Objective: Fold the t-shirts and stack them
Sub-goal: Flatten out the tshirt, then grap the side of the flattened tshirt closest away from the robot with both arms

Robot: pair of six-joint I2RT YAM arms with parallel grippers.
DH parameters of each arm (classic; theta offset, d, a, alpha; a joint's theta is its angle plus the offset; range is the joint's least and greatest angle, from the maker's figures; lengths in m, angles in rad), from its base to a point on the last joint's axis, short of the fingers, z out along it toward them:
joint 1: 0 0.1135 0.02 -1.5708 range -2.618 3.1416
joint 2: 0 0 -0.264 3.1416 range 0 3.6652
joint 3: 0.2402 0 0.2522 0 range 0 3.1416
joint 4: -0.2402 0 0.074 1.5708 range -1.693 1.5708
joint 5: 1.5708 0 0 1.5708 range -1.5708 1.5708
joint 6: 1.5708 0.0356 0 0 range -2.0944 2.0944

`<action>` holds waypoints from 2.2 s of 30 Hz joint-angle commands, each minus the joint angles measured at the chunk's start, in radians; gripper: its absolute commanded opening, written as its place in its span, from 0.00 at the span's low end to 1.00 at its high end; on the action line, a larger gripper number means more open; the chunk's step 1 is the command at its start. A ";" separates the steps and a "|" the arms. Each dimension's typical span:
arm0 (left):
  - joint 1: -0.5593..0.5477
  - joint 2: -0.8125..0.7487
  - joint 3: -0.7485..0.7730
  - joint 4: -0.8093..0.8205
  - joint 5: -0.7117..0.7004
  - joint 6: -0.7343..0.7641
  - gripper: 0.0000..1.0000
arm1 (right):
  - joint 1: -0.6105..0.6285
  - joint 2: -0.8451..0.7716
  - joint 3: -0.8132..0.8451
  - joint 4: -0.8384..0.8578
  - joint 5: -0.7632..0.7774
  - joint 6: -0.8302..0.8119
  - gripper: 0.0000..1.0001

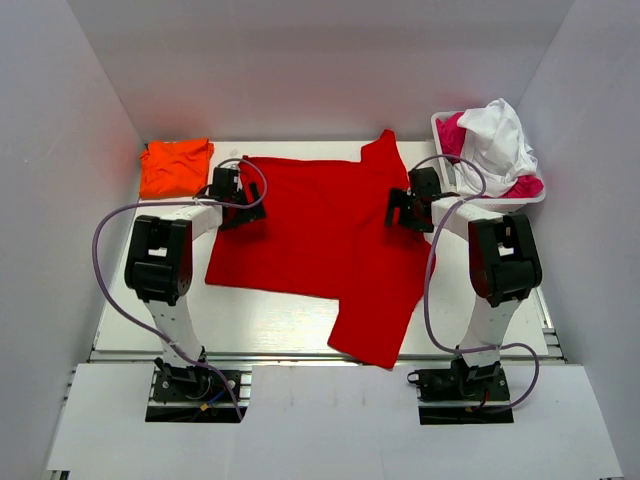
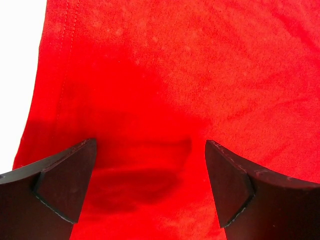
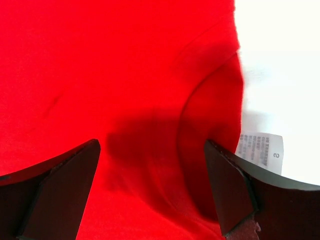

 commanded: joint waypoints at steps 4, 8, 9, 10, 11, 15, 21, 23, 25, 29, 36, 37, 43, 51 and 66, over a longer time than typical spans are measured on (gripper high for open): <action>0.005 -0.075 -0.096 -0.088 -0.010 -0.051 1.00 | -0.046 0.073 0.033 -0.025 0.020 0.026 0.90; 0.005 -0.076 -0.107 -0.076 -0.010 -0.061 1.00 | -0.057 0.087 0.053 -0.026 0.014 0.021 0.90; 0.005 -0.076 -0.107 -0.067 -0.010 -0.061 1.00 | -0.055 0.085 0.059 -0.028 0.014 0.012 0.90; 0.005 -0.066 -0.107 -0.067 -0.010 -0.061 1.00 | -0.060 0.084 0.064 -0.025 0.000 0.000 0.90; 0.005 -0.066 -0.091 -0.067 -0.010 -0.061 1.00 | -0.058 0.082 0.072 -0.025 -0.009 -0.021 0.90; 0.005 -0.075 -0.029 -0.105 -0.030 -0.061 1.00 | -0.049 0.041 0.087 -0.028 -0.054 -0.093 0.90; 0.005 -0.189 0.051 -0.203 -0.095 -0.027 1.00 | -0.022 -0.103 0.044 -0.014 -0.134 -0.245 0.90; 0.005 -0.226 0.051 -0.261 -0.109 -0.036 1.00 | -0.002 -0.169 0.014 -0.002 -0.118 -0.278 0.90; 0.005 -0.292 0.032 -0.303 -0.127 -0.079 1.00 | 0.027 -0.256 -0.026 -0.002 -0.098 -0.298 0.90; 0.005 -0.411 -0.086 -0.409 -0.159 -0.192 1.00 | 0.095 -0.387 -0.155 -0.031 0.023 -0.267 0.90; 0.005 -0.667 -0.321 -0.564 -0.224 -0.300 1.00 | 0.250 -0.619 -0.387 -0.156 0.012 -0.143 0.90; 0.005 -0.704 -0.358 -0.564 -0.215 -0.326 1.00 | 0.280 -0.640 -0.410 -0.167 -0.014 -0.131 0.90; 0.005 -0.925 -0.625 -0.489 -0.214 -0.403 1.00 | 0.357 -0.893 -0.583 -0.297 -0.163 -0.034 0.90; 0.005 -0.909 -0.711 -0.355 -0.259 -0.410 0.86 | 0.483 -0.923 -0.695 -0.359 -0.233 0.064 0.90; 0.014 -0.790 -0.742 -0.210 -0.320 -0.392 0.57 | 0.604 -0.952 -0.723 -0.388 -0.112 0.261 0.90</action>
